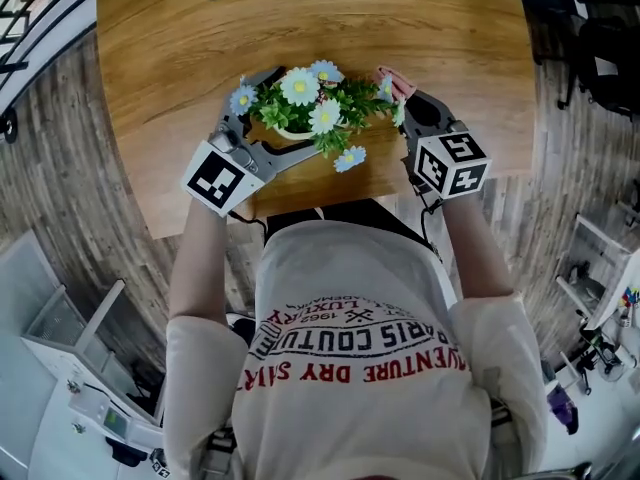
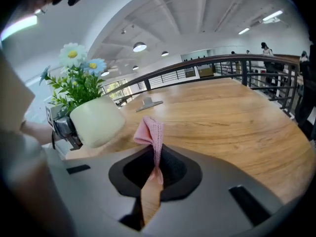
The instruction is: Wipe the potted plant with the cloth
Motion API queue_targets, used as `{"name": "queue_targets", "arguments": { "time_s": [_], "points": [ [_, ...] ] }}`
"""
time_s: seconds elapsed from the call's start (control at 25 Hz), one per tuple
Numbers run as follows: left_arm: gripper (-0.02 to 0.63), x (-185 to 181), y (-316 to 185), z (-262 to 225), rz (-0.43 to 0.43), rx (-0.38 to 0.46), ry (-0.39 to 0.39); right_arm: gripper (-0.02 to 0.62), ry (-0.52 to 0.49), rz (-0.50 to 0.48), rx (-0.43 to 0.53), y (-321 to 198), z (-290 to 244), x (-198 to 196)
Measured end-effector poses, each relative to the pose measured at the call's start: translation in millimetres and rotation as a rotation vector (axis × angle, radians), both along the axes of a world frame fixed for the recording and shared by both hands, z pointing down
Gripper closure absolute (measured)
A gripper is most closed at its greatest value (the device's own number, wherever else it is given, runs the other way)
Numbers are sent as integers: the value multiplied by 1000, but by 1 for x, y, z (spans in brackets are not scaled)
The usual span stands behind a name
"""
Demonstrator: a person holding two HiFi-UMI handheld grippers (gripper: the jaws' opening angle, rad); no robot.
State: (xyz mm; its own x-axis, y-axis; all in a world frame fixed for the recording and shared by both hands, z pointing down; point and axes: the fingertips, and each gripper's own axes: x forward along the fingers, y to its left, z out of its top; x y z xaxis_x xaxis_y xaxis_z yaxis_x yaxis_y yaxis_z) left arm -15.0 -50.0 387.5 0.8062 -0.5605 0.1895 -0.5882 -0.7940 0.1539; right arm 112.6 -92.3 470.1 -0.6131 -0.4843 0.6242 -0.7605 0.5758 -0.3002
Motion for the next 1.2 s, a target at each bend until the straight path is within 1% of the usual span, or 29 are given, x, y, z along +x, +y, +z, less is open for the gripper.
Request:
{"name": "queue_targets", "arguments": {
  "time_s": [0.12,0.2,0.32,0.44,0.52,0.64,0.8,0.96,1.08,1.2],
  "points": [
    [115,4,-11,-26,-21,34,12,552,-91,-20,-26,8,-5,-13],
    [115,10,-21,-42,-34,52,38,552,-134,-62,-6,10,-11,-24],
    [115,13,-31,-64,-42,112,64,552,-205,-114,79,11,-33,-45],
    [115,15,-31,-74,-49,103,49,552,-256,-128,193,11,-64,-57],
    [115,15,-31,-79,-51,109,42,552,-267,-157,248,14,-76,-62],
    [115,17,-33,-81,-34,123,17,552,-263,-224,299,18,-84,-72],
    [115,18,-33,-83,-17,121,37,552,-216,-319,372,26,-89,-86],
    [115,19,-32,-86,-17,119,50,552,-185,-390,433,35,-92,-98],
    [115,18,-31,-88,-22,116,58,552,-195,-397,436,39,-93,-102],
    [115,16,-31,-88,-27,135,69,552,-218,-387,428,41,-92,-104]
  ]
}}
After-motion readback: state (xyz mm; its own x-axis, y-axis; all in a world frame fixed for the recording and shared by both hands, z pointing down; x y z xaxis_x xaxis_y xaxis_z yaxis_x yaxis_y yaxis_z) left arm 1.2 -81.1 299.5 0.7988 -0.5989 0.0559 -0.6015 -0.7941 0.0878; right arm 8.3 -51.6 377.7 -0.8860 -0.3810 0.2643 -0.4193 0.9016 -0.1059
